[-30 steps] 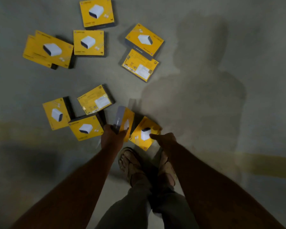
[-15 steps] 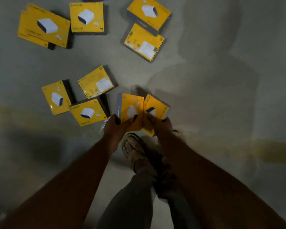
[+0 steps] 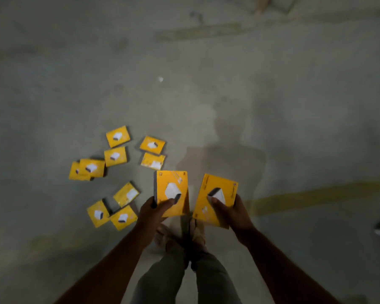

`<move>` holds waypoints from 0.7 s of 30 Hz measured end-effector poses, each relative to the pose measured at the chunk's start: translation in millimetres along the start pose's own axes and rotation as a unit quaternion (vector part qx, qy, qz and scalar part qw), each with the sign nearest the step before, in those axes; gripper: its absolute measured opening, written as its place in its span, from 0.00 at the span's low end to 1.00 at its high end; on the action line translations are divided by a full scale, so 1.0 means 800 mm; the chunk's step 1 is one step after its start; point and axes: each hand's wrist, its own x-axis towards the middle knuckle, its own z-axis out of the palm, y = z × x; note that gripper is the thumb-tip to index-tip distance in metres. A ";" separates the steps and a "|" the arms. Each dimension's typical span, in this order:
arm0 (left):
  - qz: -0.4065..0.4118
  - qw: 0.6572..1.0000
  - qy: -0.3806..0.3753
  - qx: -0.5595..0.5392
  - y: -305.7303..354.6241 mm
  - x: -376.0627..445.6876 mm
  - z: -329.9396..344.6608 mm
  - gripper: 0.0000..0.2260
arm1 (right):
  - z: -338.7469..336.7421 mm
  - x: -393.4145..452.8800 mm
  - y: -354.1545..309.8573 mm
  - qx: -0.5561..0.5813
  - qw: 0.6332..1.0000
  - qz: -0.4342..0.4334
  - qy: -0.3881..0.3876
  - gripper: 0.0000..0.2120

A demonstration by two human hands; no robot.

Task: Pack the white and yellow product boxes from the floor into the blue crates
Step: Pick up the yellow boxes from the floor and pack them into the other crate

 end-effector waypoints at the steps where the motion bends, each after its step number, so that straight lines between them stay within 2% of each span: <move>1: 0.017 1.000 -0.020 0.006 0.029 -0.027 0.007 0.24 | -0.014 -0.029 -0.025 0.006 1.000 -0.005 0.016 0.25; 2: 0.031 0.999 -0.042 0.014 0.055 -0.050 0.014 0.25 | -0.026 -0.055 -0.047 0.014 0.999 -0.013 0.033 0.28; 4: 0.062 0.993 -0.095 0.023 0.105 -0.097 0.034 0.19 | -0.044 -0.100 -0.085 0.056 0.995 -0.032 0.070 0.35; 6: 0.093 0.983 -0.158 0.021 0.148 -0.135 0.056 0.15 | -0.055 -0.145 -0.126 0.088 0.990 -0.068 0.087 0.38; 9: 0.132 0.963 -0.232 0.044 0.192 -0.173 0.091 0.14 | -0.072 -0.209 -0.161 0.110 0.973 -0.126 0.159 0.34; 14: 0.161 0.926 -0.324 0.105 0.229 -0.235 0.146 0.14 | -0.103 -0.303 -0.150 0.173 0.942 -0.163 0.236 0.29; 21: 0.199 0.854 -0.426 0.224 0.210 -0.325 0.280 0.29 | -0.170 -0.403 -0.079 0.296 0.871 -0.186 0.346 0.23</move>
